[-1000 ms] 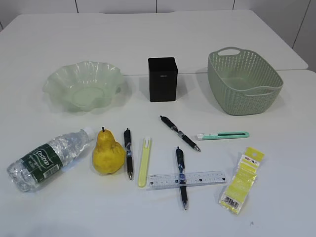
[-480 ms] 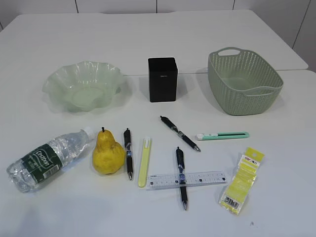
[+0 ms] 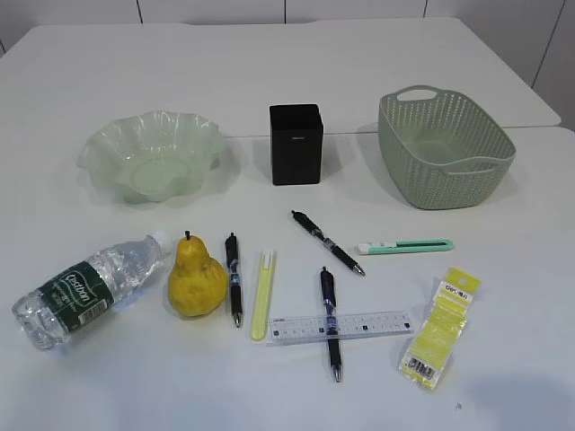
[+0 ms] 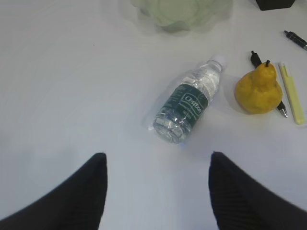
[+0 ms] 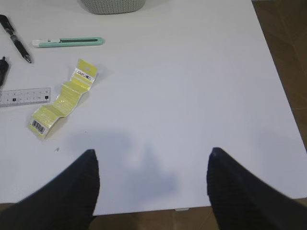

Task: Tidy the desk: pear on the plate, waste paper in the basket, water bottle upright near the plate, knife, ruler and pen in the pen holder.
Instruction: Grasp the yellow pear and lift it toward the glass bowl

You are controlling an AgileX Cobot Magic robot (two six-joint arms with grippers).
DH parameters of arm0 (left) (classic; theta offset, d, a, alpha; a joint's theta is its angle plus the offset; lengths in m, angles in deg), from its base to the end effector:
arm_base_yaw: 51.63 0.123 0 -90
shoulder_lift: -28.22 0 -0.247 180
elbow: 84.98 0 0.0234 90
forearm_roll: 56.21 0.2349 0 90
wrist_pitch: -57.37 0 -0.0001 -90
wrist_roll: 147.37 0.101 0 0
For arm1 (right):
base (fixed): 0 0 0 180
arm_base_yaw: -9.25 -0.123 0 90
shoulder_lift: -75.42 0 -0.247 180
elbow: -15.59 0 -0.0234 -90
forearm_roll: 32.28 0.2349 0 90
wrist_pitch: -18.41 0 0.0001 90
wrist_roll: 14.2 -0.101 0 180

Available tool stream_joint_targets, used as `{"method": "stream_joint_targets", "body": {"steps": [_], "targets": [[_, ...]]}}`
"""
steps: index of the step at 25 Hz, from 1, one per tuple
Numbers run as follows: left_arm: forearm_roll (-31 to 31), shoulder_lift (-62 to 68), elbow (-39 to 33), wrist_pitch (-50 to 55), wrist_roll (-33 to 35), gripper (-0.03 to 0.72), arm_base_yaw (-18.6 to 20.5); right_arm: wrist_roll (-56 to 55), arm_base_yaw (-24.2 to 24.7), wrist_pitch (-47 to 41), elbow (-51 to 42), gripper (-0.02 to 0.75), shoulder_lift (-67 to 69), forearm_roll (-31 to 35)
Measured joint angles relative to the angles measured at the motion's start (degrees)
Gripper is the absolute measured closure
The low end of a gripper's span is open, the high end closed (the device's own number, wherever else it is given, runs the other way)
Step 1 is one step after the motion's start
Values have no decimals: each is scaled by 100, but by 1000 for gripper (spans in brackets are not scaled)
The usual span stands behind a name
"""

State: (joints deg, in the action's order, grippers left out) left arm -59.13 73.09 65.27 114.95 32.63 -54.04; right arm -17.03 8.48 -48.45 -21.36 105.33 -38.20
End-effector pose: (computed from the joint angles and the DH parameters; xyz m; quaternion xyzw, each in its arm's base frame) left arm 0.1197 -0.0094 0.3143 0.0154 0.9138 -0.0337 0.4044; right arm 0.0656 -0.0087 0.2906 0.0165 0.9182 -0.0393 0.3939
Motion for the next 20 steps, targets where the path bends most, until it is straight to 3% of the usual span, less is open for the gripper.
{"method": "stream_joint_targets", "body": {"steps": [12, 20], "targets": [[291, 1190, 1392, 205, 107, 221, -644, -229, -11, -486, 1020, 197, 2196, 217], [291, 2061, 1946, 571, 116, 221, -995, -233, -141, -486, 1378, 197, 2850, 217]]}}
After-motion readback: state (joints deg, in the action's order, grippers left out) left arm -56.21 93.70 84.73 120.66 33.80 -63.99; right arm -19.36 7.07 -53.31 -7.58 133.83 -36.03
